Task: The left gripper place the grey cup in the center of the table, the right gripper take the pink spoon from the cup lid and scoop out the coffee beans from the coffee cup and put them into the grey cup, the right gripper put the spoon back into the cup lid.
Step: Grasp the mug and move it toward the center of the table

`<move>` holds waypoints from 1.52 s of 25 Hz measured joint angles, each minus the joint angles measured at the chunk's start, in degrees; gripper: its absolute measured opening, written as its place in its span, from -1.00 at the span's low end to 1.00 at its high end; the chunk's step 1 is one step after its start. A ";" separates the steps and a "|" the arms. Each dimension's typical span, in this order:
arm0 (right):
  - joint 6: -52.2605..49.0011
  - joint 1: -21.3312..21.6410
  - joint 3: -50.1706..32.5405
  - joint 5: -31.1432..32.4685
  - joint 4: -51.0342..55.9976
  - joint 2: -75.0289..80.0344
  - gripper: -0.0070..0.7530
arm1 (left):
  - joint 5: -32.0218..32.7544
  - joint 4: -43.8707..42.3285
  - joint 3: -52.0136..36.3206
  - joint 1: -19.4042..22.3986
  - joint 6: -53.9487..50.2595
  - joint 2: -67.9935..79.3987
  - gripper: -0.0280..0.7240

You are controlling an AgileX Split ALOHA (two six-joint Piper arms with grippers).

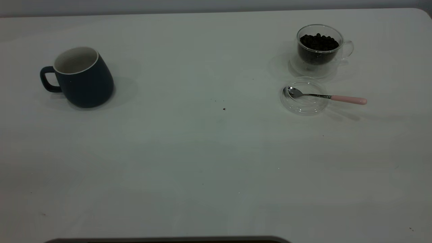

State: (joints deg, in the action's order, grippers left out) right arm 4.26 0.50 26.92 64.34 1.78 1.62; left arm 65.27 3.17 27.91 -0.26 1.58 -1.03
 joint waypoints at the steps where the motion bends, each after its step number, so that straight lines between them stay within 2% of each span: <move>1: 0.00 0.00 0.00 0.00 0.00 0.00 0.20 | 0.00 0.00 0.00 0.00 0.00 0.00 0.59; 30: 0.00 0.00 0.00 0.00 0.00 0.00 0.20 | -0.12 -0.01 0.00 0.00 0.15 0.00 0.59; 34: 0.00 0.00 0.00 0.00 0.00 0.00 0.20 | -4.91 -1.28 2.58 0.00 0.15 2.34 0.59; 38: 0.00 0.00 0.00 0.04 0.00 0.00 0.20 | -9.23 -1.99 8.62 0.00 0.15 12.25 0.59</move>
State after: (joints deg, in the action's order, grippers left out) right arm 4.26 0.50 26.92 64.38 1.78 1.62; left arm 56.04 1.18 36.52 -0.26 1.73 11.22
